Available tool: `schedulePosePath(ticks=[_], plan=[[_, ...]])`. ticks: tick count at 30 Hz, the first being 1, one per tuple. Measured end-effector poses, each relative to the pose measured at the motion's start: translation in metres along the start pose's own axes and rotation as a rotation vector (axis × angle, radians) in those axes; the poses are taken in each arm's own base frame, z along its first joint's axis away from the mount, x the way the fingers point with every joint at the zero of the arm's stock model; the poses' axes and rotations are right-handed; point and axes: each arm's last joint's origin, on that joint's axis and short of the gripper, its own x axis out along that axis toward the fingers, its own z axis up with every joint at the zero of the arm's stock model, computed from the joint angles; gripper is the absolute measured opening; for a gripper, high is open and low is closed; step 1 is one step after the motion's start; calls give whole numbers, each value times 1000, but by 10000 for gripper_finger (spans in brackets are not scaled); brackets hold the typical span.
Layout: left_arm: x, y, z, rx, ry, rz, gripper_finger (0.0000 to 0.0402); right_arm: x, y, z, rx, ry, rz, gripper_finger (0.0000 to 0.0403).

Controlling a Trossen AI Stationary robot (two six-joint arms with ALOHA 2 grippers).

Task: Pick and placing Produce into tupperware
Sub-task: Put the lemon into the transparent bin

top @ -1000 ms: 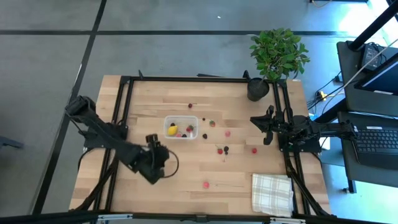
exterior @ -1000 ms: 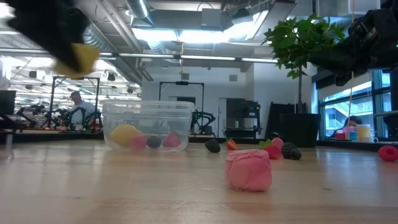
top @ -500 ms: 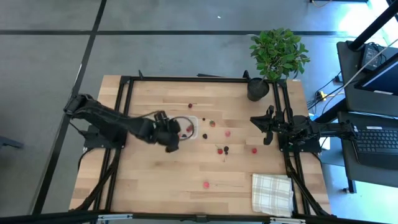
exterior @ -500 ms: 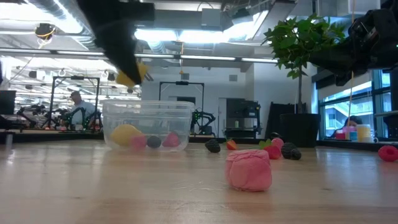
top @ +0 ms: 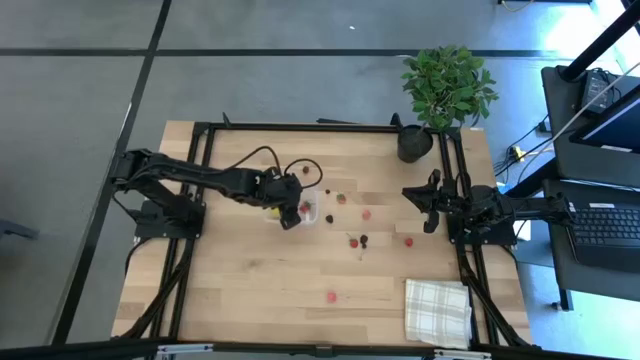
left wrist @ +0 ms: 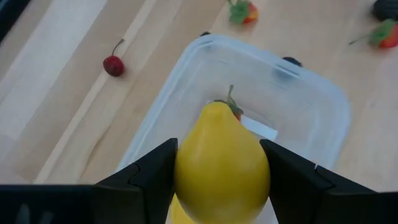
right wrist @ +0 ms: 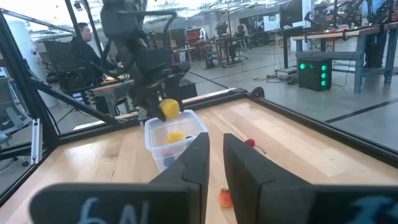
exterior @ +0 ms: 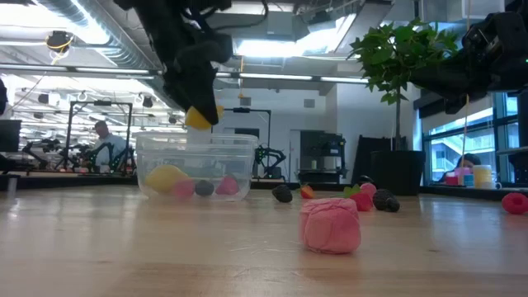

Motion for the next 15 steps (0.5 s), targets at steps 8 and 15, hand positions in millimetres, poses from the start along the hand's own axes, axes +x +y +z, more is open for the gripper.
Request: schedulePosePath(ticks=[8, 15], plan=[[21, -5, 1, 34, 25, -3, 208, 0, 0, 0, 5, 1, 0, 51], [39, -10, -4, 42, 74, 15, 208, 0, 0, 0, 7, 0, 0, 51]])
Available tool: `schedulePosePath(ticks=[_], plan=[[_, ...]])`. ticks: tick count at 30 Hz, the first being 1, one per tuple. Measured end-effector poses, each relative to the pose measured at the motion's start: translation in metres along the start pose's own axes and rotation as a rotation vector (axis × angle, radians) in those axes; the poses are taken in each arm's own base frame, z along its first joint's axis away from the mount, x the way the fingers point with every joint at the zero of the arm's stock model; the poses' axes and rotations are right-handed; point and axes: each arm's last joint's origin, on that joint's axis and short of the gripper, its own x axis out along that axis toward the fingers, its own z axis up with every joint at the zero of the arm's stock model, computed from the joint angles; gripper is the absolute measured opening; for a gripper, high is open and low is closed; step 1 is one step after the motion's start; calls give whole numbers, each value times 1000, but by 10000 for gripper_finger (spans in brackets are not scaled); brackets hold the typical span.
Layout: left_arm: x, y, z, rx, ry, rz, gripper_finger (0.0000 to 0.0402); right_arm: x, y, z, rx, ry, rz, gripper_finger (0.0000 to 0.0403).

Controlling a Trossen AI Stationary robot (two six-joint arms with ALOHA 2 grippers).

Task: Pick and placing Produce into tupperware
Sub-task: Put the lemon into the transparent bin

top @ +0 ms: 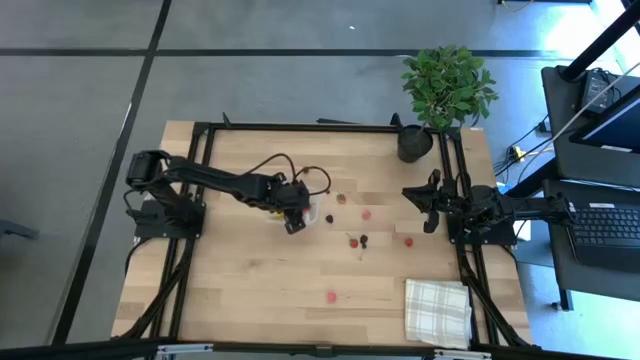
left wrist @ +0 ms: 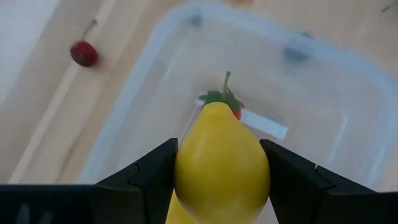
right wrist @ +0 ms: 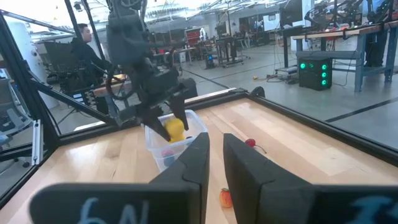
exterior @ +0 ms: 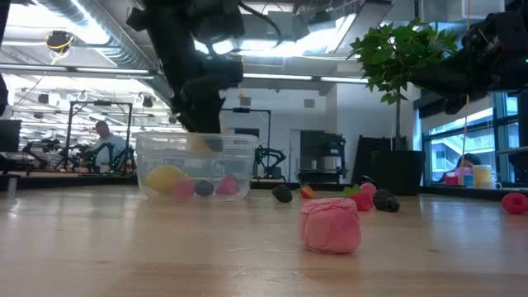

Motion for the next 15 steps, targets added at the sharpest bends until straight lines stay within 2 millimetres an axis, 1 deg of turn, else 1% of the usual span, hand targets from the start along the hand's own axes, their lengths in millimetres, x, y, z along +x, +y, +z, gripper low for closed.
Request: schedulePosePath(ticks=[7, 15], plan=[[17, -5, -4, 12, 62, -14, 208, 0, 0, 0, 0, 0, 0, 51], [18, -5, -4, 12, 63, -16, 208, 0, 0, 0, 0, 0, 0, 51]])
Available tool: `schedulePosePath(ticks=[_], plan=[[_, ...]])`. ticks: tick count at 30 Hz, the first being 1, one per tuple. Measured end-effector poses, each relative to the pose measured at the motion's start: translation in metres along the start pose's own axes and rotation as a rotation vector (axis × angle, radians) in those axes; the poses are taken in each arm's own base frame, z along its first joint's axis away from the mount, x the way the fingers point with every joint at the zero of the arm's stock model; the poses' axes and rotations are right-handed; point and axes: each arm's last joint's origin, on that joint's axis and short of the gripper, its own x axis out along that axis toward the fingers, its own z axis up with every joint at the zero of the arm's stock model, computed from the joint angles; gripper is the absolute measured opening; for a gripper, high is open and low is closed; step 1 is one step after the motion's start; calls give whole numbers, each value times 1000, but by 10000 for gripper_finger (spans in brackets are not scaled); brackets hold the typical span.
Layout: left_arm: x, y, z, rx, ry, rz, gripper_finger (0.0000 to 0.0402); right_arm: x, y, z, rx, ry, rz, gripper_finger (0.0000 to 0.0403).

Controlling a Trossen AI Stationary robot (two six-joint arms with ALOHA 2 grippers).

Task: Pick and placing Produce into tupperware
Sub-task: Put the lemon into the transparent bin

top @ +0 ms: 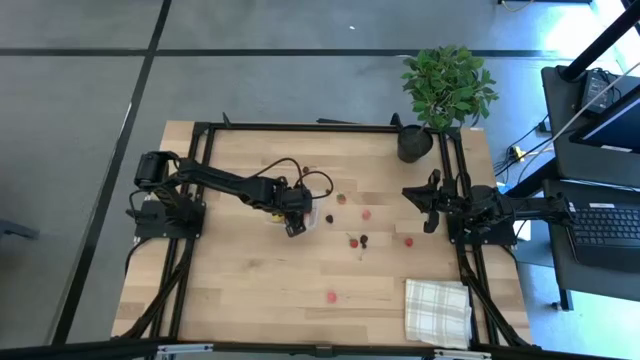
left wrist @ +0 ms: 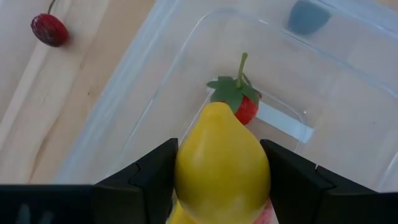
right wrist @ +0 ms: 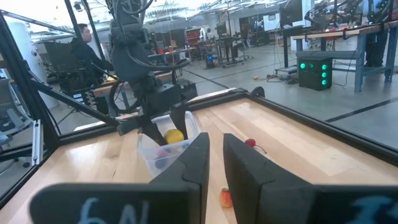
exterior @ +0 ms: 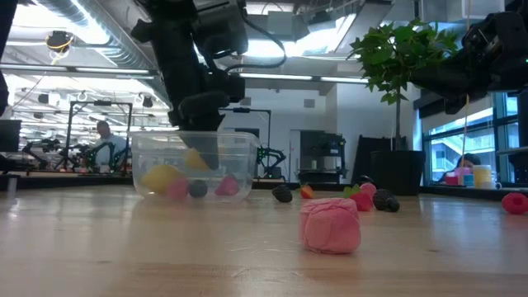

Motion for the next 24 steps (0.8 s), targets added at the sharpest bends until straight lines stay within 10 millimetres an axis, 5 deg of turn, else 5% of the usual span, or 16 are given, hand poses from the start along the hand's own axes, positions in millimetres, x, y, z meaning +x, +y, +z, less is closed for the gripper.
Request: schedulePosePath(ticks=[24], plan=[[0, 0, 1, -1, -13, 19, 209, 0, 0, 0, 0, 0, 0, 51]])
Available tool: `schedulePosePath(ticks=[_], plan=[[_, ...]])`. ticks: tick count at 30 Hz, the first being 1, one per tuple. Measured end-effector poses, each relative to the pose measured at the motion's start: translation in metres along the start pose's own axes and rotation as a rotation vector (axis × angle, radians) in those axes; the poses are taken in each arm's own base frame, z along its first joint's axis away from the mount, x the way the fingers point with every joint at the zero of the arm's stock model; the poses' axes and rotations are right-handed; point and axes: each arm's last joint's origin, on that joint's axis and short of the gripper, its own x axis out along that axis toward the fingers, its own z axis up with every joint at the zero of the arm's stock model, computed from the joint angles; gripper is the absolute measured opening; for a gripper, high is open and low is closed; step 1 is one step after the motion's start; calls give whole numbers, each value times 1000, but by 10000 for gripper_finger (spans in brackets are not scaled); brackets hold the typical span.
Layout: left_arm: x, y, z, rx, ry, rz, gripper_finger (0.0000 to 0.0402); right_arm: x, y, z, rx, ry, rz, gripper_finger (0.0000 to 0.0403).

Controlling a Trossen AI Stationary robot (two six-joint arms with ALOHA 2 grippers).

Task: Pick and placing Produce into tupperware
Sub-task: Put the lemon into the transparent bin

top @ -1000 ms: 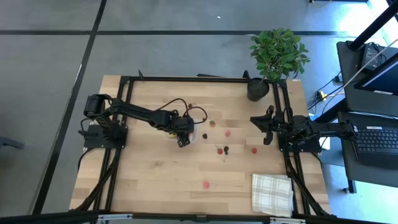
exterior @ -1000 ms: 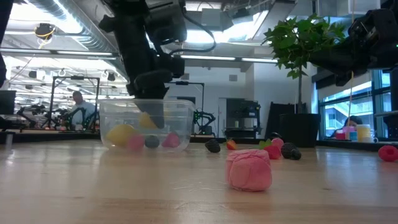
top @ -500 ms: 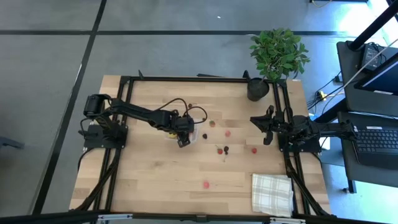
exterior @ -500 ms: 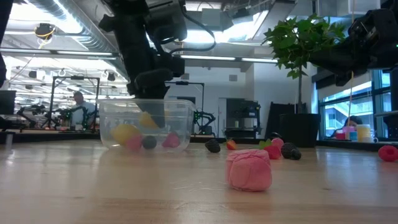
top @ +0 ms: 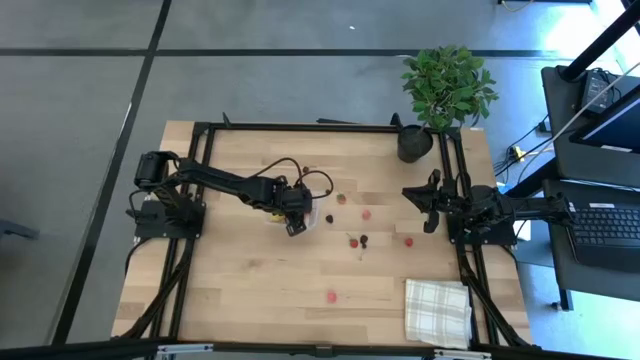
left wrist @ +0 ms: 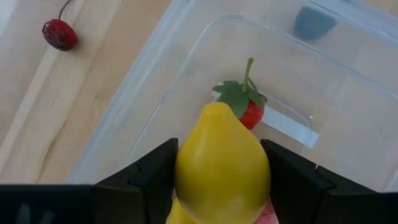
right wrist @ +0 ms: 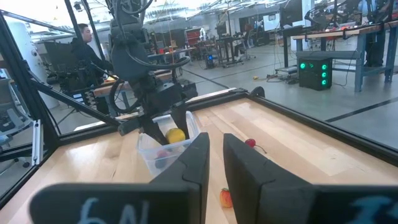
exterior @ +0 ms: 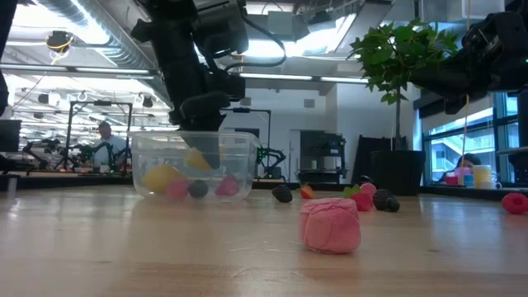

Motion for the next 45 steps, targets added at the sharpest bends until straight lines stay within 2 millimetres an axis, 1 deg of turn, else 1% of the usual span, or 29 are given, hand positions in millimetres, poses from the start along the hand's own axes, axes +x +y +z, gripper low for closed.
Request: schedulePosePath(ticks=[37, 45], plan=[[0, -1, 3, -17, -31, -13, 210, 0, 0, 0, -6, 0, 0, 51], [0, -1, 3, -17, -31, -14, 250, 0, 0, 0, -8, 0, 0, 51]])
